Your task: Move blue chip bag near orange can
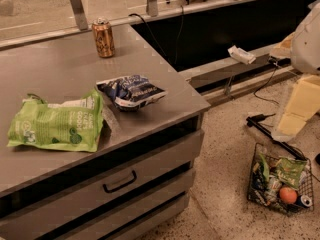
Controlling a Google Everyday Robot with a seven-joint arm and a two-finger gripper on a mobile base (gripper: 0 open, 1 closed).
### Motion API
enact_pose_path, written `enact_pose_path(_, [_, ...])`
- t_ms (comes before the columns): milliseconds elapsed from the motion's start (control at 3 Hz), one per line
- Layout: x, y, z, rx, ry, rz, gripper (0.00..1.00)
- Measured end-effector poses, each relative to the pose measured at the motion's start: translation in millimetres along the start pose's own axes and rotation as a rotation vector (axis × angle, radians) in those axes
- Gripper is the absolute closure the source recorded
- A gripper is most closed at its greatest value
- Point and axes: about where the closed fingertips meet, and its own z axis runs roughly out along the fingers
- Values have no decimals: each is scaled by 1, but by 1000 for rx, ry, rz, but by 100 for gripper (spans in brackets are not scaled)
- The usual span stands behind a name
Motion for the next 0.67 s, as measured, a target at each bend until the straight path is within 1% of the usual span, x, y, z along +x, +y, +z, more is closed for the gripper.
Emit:
enact_pose_path(333, [0,0,0,0,0,0,0])
enact_pose_path(667, [-12,-13,3,11,-67,-24,0])
